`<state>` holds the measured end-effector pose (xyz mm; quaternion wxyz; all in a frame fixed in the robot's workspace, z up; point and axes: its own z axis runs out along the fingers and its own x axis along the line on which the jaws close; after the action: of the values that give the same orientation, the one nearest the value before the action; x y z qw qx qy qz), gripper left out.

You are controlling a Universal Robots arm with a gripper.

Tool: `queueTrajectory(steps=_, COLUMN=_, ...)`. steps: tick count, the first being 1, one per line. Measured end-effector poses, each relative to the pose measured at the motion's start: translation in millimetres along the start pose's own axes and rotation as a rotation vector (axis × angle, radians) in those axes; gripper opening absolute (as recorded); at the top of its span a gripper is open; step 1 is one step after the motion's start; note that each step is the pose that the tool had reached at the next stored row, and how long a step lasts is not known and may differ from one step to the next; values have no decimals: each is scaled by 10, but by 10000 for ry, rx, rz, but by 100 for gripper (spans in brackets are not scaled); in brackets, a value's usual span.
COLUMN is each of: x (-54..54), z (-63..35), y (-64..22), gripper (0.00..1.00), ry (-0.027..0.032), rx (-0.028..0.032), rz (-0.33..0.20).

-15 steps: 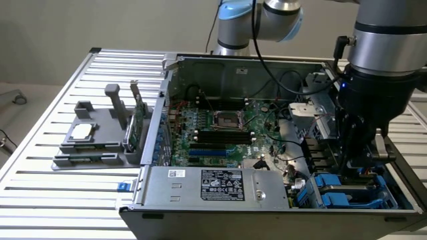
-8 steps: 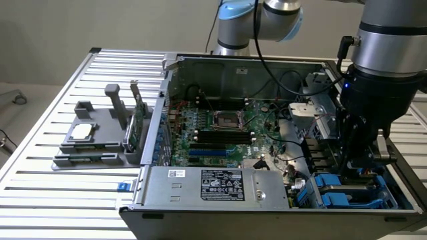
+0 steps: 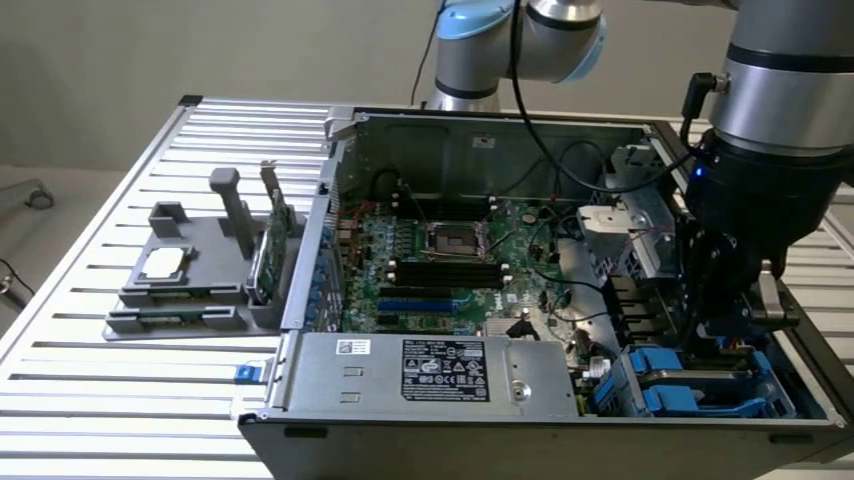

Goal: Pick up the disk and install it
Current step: 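Insert the second disk wire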

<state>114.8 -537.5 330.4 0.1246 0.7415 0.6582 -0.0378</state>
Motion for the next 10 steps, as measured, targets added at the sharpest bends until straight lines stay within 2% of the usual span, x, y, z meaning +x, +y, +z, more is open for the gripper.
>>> queueTrajectory(steps=10, x=-35, z=18, y=32, gripper=16, ry=83, rx=85, rz=-17)
